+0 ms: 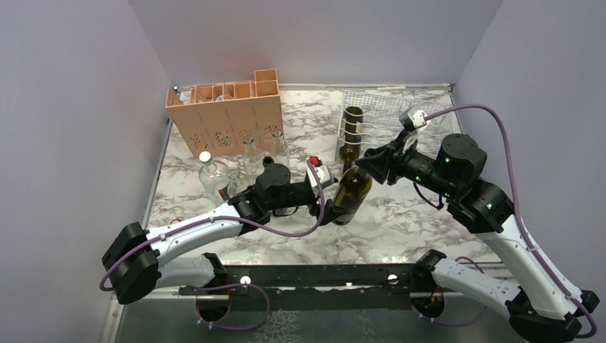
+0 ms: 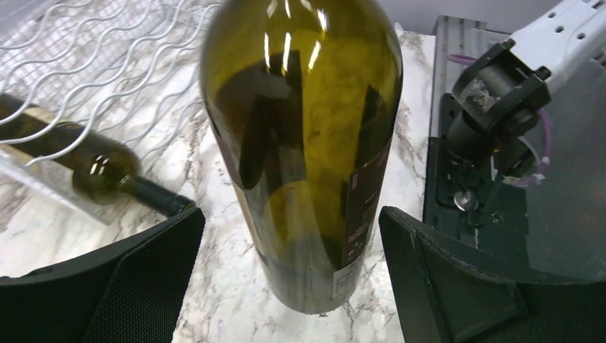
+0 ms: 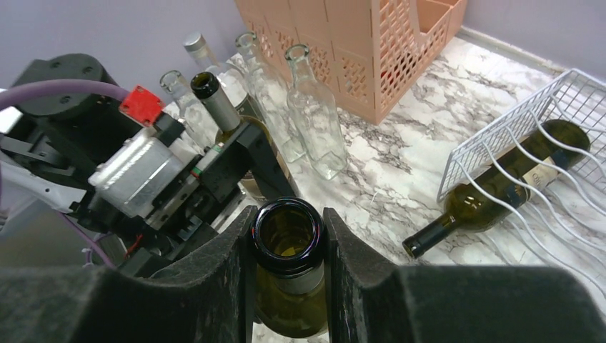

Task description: Put the wine bottle on the wine rack

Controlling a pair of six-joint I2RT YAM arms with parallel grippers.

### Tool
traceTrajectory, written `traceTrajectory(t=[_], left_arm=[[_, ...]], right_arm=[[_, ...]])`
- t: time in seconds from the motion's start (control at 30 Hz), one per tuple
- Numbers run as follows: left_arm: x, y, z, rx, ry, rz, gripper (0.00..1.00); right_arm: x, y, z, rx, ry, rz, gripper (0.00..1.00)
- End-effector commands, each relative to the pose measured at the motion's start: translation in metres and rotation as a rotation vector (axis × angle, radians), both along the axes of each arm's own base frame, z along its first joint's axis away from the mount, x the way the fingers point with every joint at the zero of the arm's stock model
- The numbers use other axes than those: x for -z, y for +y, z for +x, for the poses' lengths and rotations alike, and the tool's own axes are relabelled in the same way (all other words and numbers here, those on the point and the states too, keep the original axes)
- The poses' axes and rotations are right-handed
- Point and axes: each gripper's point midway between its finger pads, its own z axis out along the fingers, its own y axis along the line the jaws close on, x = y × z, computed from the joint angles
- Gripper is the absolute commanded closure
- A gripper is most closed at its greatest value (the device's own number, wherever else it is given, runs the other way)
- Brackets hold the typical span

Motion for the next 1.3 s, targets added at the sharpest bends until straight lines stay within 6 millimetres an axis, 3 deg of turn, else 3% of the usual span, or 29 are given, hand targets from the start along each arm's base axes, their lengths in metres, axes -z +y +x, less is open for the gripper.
traceTrajectory(t=[0.0,0.4,0.6,0.67,0.77,0.83,0.87,0.9,1.0,1.1,1.17,1.27], left_arm=[[-0.010,-0.016,-0.016,0.133,-0.018,-0.076,0.01],[-0.027,-0.030,-0.003,0.134,-0.172,-0.177,0.01],[-0.028,-0.037,-0.005,0.181,-0.226,-0.188,0.07],[-0.030,-0.038,-0.001,0.164,-0.239,-0.193,0.15],[-0.039,-0.038,0.012,0.098,-0.276,-0.203,0.49],[-0.047,-0.036,0.020,0.062,-0.328,-0.204,0.75],[-0.052,-0.035,0.022,0.053,-0.365,-0.205,0.97],[-0.056,-0.033,0.026,0.031,-0.391,-0.206,1.00],[-0.065,-0.031,0.038,-0.014,-0.496,-0.189,1.00],[-0.072,-0.029,0.048,-0.046,-0.615,-0.159,1.00],[-0.077,-0.029,0.053,-0.061,-0.698,-0.139,1.00],[-0.087,-0.030,0.059,-0.063,-0.850,-0.106,1.00]], right_arm=[[-0.060,-0.008,-0.013,-0.006,-0.156,0.124,0.99],[-0.083,-0.003,-0.032,-0.111,-0.273,0.182,0.99],[-0.087,-0.001,-0.039,-0.148,-0.292,0.193,0.99],[-0.086,-0.001,-0.041,-0.153,-0.291,0.192,0.99],[-0.083,-0.003,-0.038,-0.132,-0.258,0.189,0.99],[-0.077,-0.006,-0.035,-0.098,-0.202,0.175,0.89],[-0.075,-0.008,-0.034,-0.083,-0.181,0.164,0.80],[-0.072,-0.010,-0.033,-0.069,-0.162,0.152,0.72],[-0.064,-0.019,-0.030,-0.009,-0.107,0.123,0.43],[-0.060,-0.030,-0.030,0.042,-0.068,0.103,0.26],[-0.059,-0.037,-0.030,0.079,-0.045,0.091,0.19],[-0.061,-0.045,-0.032,0.109,-0.025,0.075,0.17]])
